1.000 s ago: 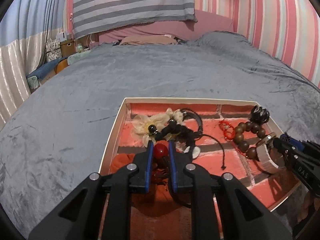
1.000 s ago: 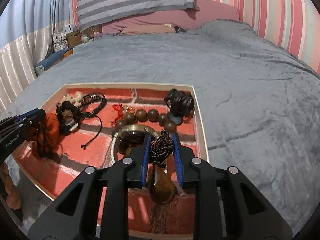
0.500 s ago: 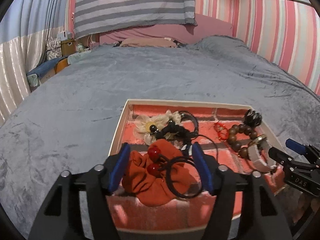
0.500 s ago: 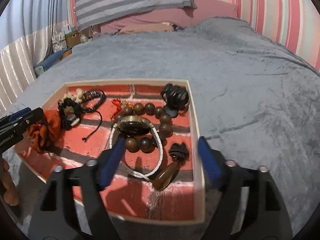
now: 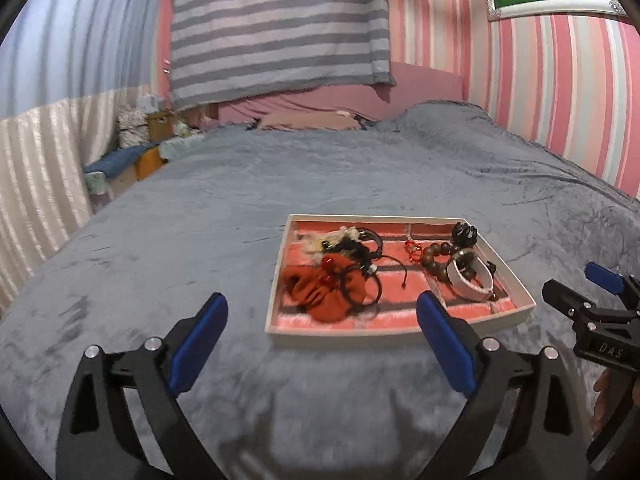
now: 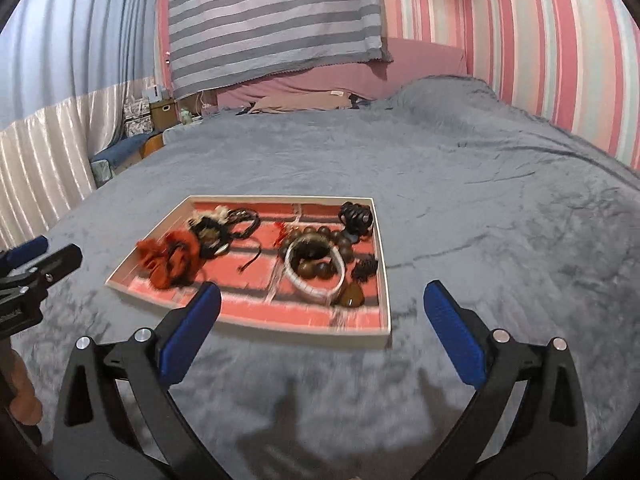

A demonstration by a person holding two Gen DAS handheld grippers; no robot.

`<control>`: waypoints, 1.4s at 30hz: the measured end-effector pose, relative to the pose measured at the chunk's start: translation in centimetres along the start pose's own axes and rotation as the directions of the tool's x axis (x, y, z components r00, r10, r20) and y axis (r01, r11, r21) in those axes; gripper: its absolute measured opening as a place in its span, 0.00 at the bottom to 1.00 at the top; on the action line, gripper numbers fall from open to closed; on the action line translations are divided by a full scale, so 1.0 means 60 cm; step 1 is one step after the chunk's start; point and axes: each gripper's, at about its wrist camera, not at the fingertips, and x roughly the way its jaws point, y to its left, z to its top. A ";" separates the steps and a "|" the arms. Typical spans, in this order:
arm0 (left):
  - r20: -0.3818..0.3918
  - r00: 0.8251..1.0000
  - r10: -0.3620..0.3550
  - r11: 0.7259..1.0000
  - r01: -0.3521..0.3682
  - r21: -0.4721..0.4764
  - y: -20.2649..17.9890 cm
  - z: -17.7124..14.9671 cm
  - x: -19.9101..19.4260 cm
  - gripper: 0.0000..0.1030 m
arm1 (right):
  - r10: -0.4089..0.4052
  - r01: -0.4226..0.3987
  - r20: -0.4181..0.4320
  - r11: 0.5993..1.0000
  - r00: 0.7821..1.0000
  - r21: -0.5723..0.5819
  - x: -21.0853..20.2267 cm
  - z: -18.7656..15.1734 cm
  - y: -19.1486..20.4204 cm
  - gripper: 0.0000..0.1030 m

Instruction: Organize jewelry

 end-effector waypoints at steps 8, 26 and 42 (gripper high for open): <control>0.036 0.999 0.038 0.999 -0.037 -0.034 -0.004 -0.085 -0.111 0.95 | -0.013 0.014 0.073 1.000 0.997 -0.006 -0.112 -0.083 0.019 0.96; 0.113 0.993 0.028 0.999 -0.026 -0.022 -0.026 -0.176 -0.175 0.96 | -0.034 0.037 0.161 0.999 0.986 -0.013 -0.178 -0.182 -0.006 0.96; 0.156 0.986 0.066 0.998 -0.066 -0.004 -0.025 -0.184 -0.182 0.96 | -0.037 0.036 0.178 0.999 0.983 0.010 -0.177 -0.183 -0.029 0.96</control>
